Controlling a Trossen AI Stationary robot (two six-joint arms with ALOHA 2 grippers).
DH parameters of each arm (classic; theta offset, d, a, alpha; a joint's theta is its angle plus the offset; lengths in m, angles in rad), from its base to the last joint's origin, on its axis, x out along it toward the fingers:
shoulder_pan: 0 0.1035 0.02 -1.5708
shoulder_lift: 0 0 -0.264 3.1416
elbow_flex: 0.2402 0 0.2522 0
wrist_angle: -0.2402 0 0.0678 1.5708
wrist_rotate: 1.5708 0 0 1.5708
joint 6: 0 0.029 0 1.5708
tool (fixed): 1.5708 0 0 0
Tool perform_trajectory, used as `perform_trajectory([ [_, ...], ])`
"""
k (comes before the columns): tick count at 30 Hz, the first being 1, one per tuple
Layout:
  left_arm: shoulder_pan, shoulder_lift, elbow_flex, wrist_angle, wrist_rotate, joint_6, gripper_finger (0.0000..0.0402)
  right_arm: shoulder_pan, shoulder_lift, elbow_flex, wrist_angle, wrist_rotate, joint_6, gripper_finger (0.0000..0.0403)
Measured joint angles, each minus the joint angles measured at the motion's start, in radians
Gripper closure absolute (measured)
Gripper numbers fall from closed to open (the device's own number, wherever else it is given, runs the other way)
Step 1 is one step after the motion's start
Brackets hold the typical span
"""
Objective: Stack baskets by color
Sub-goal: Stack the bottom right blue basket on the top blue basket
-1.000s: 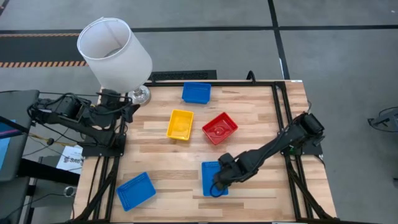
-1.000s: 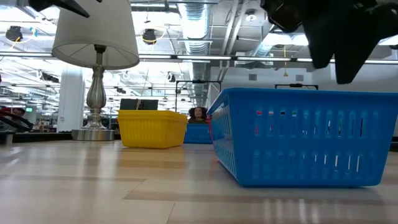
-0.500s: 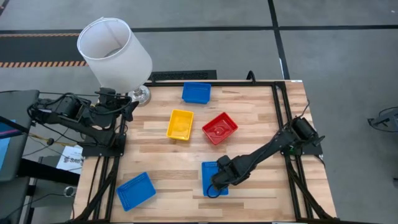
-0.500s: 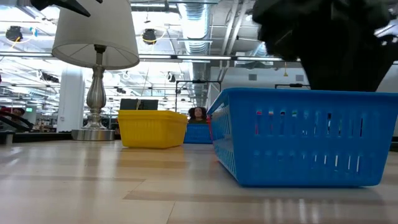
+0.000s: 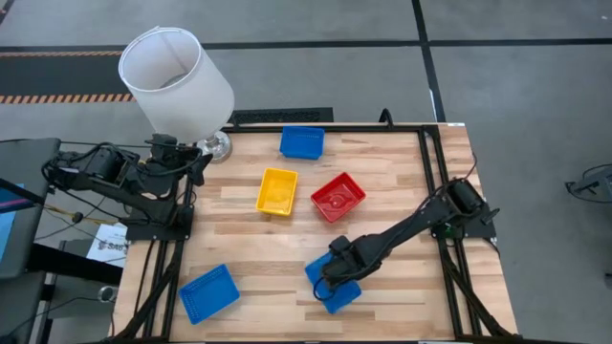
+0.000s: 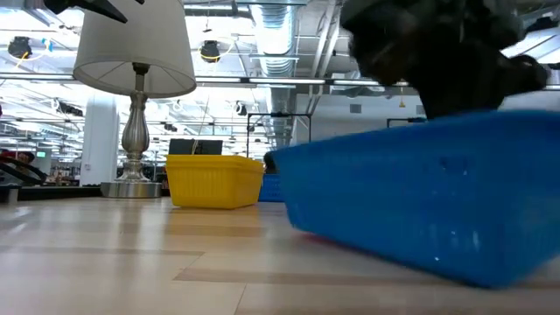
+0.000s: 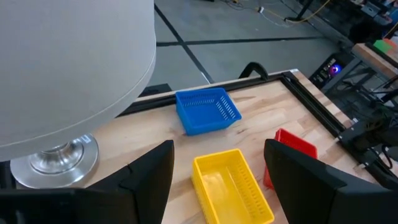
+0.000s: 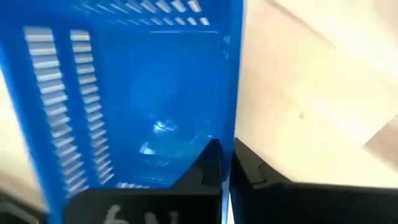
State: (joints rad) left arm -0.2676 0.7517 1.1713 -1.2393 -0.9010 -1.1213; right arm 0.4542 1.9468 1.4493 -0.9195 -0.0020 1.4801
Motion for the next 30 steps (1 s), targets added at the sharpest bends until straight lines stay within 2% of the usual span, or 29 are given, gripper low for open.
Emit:
perform_trajectory([
  [4, 0.000, 0.000, 0.000, 0.000, -0.001, 0.018, 0.0164, -0.037, -0.075, 0.005, -0.048, 0.000, -0.149, 0.0394],
  [9, 0.000, 0.000, 0.000, -0.001, 0.002, 0.044, 0.0164, -0.171, -0.250, 0.006, -0.094, 0.036, -0.398, 0.0398],
  [13, 0.000, 0.000, 0.000, -0.002, 0.003, 0.044, 0.0164, -0.347, -0.389, 0.008, -0.086, 0.128, -0.662, 0.0398],
  [17, 0.000, 0.000, 0.000, -0.002, 0.003, 0.043, 0.0164, -0.597, -0.457, 0.008, -0.039, 0.163, -0.996, 0.0399],
  [19, 0.000, 0.000, 0.000, -0.001, 0.003, 0.039, 0.0164, -0.725, -0.465, 0.008, 0.017, 0.152, -1.161, 0.0400],
  [23, 0.000, 0.000, 0.000, -0.001, 0.002, 0.032, 0.0164, -0.955, -0.426, 0.061, 0.117, 0.050, -1.459, 0.0400],
  [27, 0.000, 0.001, 0.000, -0.002, 0.002, -0.004, 0.0164, -1.109, -0.323, 0.165, 0.196, -0.025, -1.654, 0.0400],
  [30, 0.000, 0.001, 0.000, -0.002, 0.002, -0.025, 0.0164, -1.170, -0.230, 0.272, 0.221, -0.079, -1.780, 0.0400],
])
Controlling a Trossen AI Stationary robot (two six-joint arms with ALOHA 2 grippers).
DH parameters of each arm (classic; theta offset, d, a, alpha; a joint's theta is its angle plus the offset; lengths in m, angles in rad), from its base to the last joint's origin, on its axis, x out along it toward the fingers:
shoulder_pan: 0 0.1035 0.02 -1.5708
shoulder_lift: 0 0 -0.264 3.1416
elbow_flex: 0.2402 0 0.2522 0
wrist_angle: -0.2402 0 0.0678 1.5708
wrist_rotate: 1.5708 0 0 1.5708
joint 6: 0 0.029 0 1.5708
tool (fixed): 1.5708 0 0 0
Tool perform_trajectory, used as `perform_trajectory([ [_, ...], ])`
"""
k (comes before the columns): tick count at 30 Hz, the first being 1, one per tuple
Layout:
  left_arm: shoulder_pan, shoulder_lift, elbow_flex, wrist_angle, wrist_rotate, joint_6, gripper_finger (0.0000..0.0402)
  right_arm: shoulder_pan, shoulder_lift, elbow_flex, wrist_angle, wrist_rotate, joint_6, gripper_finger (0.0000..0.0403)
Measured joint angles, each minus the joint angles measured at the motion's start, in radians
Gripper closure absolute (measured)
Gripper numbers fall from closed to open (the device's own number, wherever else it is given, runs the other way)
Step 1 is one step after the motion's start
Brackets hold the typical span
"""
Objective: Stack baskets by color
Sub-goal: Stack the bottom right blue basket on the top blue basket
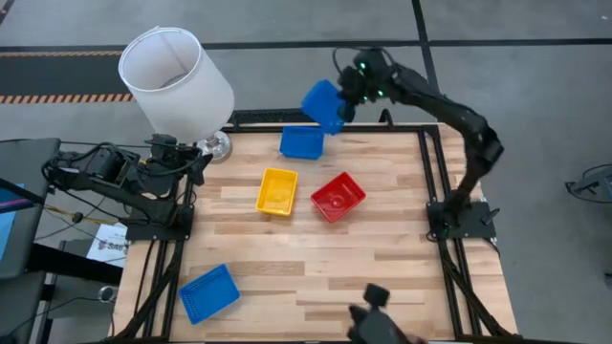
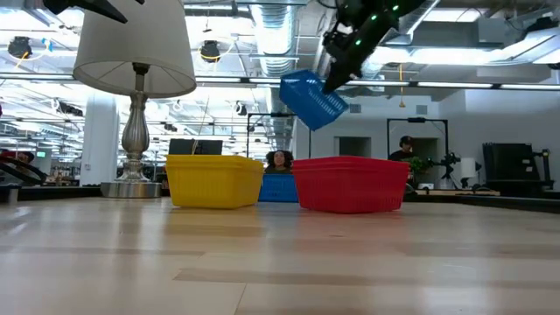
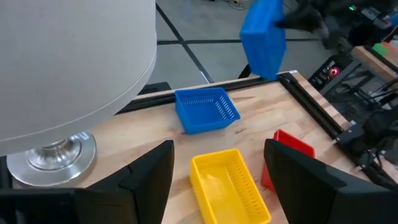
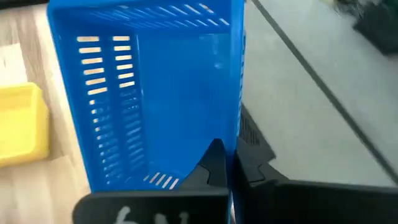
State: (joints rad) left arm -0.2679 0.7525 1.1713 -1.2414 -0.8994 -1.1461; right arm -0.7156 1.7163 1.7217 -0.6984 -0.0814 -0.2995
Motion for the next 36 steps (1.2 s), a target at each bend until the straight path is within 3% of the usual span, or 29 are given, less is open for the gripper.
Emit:
perform_trajectory([
  [7, 0.000, 0.000, 0.000, -0.002, 0.000, -0.036, 0.0164, -0.027, 0.221, 0.212, -0.006, -0.129, -0.160, 0.0398],
  [15, 0.000, 0.000, 0.000, -0.002, -0.003, -0.069, 0.0164, 0.010, 0.397, 0.324, -0.114, -0.187, -0.300, 0.0397],
  [23, 0.000, 0.000, 0.000, -0.002, -0.006, -0.099, 0.0164, 0.029, 0.451, 0.327, -0.184, -0.193, -0.384, 0.0396],
  [36, 0.000, 0.000, 0.000, -0.002, -0.058, -0.108, 0.0164, 0.030, 0.443, 0.327, -0.133, -0.205, -0.390, 0.0392],
])
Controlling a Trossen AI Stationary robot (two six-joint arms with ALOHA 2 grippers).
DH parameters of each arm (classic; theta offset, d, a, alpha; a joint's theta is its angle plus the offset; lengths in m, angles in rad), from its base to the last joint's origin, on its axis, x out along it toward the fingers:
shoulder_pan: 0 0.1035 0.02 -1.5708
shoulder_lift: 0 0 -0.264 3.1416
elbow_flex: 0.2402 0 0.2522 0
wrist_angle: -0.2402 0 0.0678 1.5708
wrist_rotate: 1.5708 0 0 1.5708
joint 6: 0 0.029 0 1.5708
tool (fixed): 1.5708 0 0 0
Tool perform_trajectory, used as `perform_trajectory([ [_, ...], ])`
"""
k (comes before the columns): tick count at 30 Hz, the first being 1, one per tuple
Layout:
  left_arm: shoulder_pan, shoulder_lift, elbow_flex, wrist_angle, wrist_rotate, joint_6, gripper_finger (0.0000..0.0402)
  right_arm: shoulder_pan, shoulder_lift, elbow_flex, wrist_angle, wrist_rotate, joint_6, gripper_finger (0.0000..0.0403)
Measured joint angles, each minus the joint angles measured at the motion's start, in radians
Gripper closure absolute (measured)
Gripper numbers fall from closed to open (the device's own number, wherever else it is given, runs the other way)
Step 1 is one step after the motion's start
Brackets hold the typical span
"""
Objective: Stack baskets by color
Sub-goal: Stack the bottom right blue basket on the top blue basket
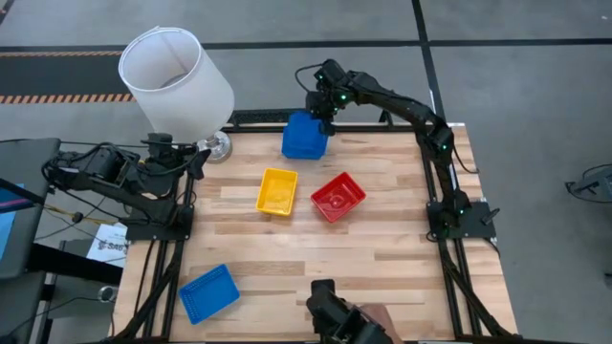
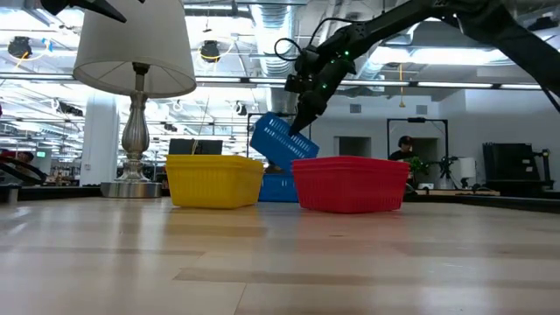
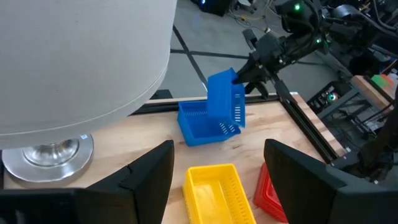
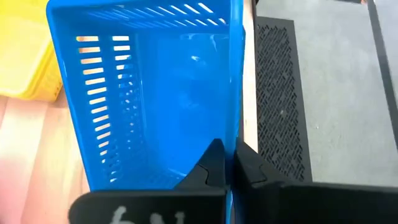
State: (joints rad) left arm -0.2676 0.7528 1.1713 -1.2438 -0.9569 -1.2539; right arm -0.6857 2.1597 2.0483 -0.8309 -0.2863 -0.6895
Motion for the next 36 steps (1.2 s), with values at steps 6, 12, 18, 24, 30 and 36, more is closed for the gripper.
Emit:
perform_trajectory([
  [6, 0.000, 0.000, 0.000, 0.000, 0.000, -0.022, 0.0164, 0.005, 0.004, 0.000, -0.004, -0.003, -0.016, 0.0393],
  [12, 0.000, 0.000, 0.000, 0.000, 0.002, -0.028, 0.0164, 0.005, 0.006, -0.019, -0.033, -0.003, -0.026, 0.0392],
  [18, 0.000, 0.000, 0.000, 0.000, 0.002, -0.030, 0.0164, -0.003, 0.006, -0.019, -0.119, -0.003, -0.026, 0.0391],
  [24, 0.000, 0.000, 0.000, 0.000, 0.003, -0.030, 0.0164, -0.002, 0.005, -0.019, -0.160, -0.002, -0.030, 0.0390],
  [30, 0.000, 0.000, 0.000, 0.000, 0.004, -0.030, 0.0164, 0.000, 0.001, -0.019, -0.214, 0.001, -0.080, 0.0388],
  [36, 0.000, 0.000, 0.000, 0.000, 0.006, -0.030, 0.0164, 0.006, 0.003, -0.019, -0.228, 0.008, -0.134, 0.0368],
])
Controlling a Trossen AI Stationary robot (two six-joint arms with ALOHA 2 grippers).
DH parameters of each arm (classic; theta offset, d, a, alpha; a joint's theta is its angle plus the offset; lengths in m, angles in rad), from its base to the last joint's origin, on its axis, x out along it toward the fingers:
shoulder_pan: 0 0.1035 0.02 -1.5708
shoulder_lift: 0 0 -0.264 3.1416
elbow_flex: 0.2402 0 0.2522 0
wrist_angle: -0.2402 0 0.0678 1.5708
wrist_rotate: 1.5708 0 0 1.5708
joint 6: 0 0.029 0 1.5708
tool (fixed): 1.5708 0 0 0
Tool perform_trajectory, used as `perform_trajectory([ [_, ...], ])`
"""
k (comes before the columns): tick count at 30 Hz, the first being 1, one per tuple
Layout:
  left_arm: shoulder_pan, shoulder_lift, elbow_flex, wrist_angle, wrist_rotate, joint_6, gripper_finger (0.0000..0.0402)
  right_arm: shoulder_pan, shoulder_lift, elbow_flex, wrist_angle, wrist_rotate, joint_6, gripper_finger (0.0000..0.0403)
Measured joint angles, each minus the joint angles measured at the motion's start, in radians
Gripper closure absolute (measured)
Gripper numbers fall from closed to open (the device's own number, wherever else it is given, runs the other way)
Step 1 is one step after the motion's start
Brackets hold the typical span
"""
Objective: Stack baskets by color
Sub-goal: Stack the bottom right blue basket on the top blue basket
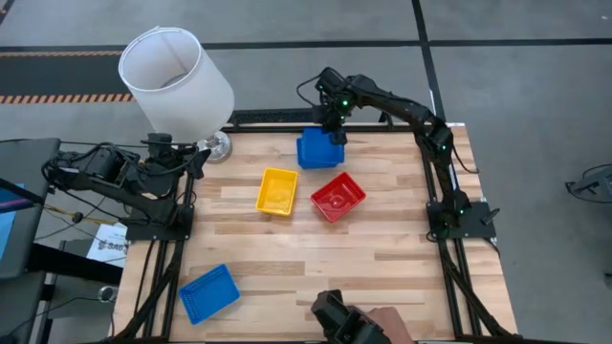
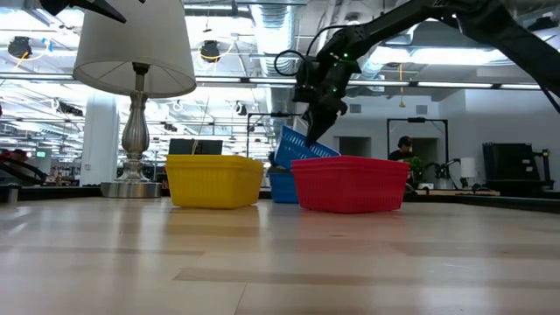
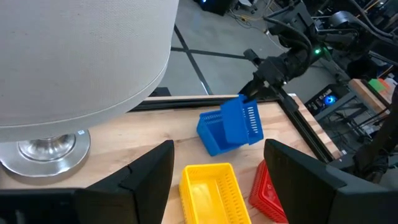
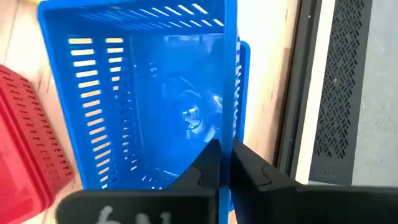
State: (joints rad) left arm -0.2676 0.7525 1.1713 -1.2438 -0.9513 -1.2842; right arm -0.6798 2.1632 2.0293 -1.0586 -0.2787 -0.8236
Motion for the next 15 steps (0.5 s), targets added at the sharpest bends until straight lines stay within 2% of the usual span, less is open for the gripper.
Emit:
perform_trajectory([
  [15, 0.000, 0.000, 0.000, 0.000, -0.001, -0.007, 0.0164, -0.003, 0.001, 0.005, 0.017, 0.048, -0.022, 0.0259],
])
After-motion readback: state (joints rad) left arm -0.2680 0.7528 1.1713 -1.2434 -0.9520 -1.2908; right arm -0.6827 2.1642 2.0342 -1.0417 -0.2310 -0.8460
